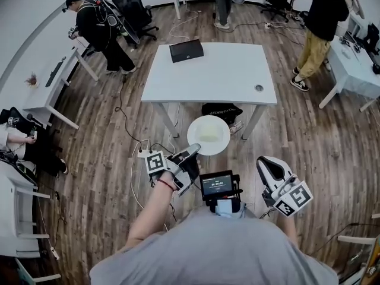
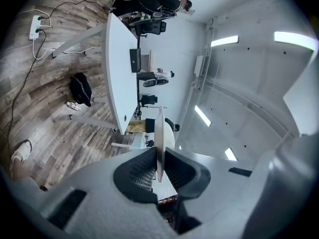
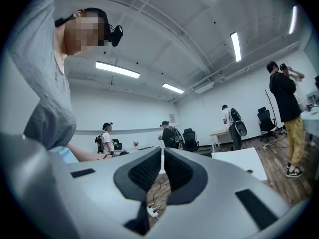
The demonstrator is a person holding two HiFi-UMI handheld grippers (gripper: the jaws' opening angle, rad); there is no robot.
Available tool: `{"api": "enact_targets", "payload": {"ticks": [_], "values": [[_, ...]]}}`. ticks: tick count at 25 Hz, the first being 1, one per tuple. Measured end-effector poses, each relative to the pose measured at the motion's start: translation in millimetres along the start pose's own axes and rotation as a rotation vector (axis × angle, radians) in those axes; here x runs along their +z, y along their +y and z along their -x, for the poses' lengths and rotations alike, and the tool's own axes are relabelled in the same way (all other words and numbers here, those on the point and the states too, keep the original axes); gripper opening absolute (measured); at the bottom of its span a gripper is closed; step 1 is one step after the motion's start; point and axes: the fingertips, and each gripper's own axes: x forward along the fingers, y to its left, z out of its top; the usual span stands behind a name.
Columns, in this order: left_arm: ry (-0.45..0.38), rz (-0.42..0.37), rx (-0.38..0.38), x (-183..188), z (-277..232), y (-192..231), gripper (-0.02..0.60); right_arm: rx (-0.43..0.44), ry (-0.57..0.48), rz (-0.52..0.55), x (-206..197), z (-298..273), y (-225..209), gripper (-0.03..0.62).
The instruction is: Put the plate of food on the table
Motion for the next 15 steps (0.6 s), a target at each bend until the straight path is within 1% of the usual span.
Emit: {"api": "enact_targets", "payload": {"ticks": [4, 7, 12, 15], "values": [[-0.019, -0.004, -0.007, -1, -33, 0, 0.041, 0.024, 0.008, 0.008, 7, 6, -36, 0.034], [-0.024, 0.005, -0.013, 4, -56, 0, 0.041, 0.025, 0.009, 0.000, 9, 3, -58, 0.034], [-0.015, 0.011, -0.001, 18, -78, 4, 0.041, 0.027, 0.023, -0.020, 3, -11, -71, 0.034], [-0.005, 0.014, 0.000, 30, -98, 9, 0.041, 0.025, 0.033, -0.035, -4, -22, -87, 0.034]]}}
